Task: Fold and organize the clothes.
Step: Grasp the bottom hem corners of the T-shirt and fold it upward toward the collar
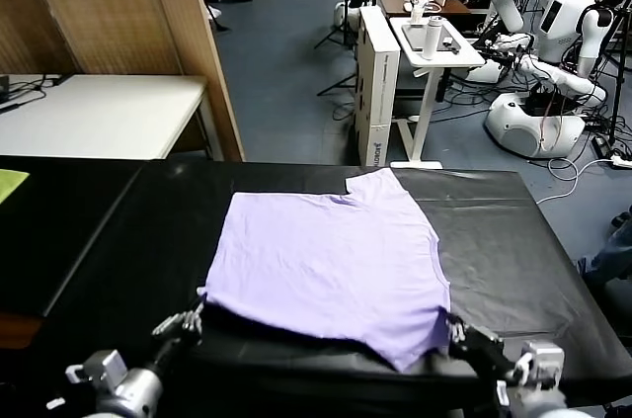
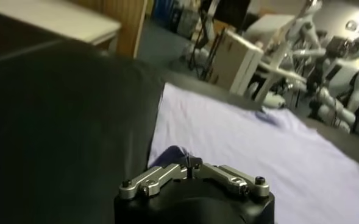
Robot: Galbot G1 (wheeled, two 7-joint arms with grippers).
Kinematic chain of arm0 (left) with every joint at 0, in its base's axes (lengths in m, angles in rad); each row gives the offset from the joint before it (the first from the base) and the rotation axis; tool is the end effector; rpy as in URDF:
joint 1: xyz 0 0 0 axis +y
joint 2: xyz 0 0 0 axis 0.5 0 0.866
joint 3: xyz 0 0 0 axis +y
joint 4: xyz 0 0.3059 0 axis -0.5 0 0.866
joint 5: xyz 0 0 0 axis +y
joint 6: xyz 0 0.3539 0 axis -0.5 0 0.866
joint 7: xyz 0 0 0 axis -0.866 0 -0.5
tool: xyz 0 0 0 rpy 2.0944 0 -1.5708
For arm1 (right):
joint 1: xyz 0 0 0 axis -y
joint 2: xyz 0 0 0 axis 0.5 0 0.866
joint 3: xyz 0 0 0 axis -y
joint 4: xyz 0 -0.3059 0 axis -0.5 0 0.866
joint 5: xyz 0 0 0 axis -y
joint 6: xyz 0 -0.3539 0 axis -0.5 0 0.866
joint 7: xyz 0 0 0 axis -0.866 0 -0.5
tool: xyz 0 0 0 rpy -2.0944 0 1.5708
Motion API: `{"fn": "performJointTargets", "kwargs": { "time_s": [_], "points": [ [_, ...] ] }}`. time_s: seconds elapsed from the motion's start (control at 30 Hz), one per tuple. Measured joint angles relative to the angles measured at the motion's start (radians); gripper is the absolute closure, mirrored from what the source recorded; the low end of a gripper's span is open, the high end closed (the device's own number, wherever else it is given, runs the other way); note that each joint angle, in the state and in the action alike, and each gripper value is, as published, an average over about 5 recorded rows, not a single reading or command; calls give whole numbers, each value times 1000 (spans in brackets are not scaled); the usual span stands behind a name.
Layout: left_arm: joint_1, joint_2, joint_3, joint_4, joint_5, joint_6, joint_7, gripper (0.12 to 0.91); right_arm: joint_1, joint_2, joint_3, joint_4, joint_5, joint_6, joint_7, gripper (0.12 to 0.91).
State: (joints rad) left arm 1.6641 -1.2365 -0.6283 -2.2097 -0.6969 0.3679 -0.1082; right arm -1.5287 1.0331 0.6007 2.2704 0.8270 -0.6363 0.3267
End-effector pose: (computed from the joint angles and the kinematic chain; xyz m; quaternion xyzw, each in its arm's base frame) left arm 0.1843 0.0592 -0.2286 -0.0390 -0.9685 0.1574 0.1890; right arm 0.2132 -0.0579 -0.1749 0.0409 -0.9617 -0.0654 0.2630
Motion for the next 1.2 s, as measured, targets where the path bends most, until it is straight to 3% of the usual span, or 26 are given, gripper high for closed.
{"fn": "performJointTargets", "kwargs": {
  "time_s": [0.53, 1.03, 1.13, 1.2],
  "points": [
    [-179, 35, 70, 151, 56, 10, 1, 880, 273, -31, -163, -225, -10, 7, -4, 886],
    [-261, 99, 109, 250, 67, 11, 12, 880, 327, -18, -205, -296, -36, 25, -23, 886],
    [-272, 101, 117, 261, 71, 11, 12, 880, 322, -20, -198, -295, -39, 25, -33, 838],
    [-277, 101, 119, 265, 75, 10, 13, 863, 315, -24, -191, -288, -42, 23, -44, 744]
  ]
}}
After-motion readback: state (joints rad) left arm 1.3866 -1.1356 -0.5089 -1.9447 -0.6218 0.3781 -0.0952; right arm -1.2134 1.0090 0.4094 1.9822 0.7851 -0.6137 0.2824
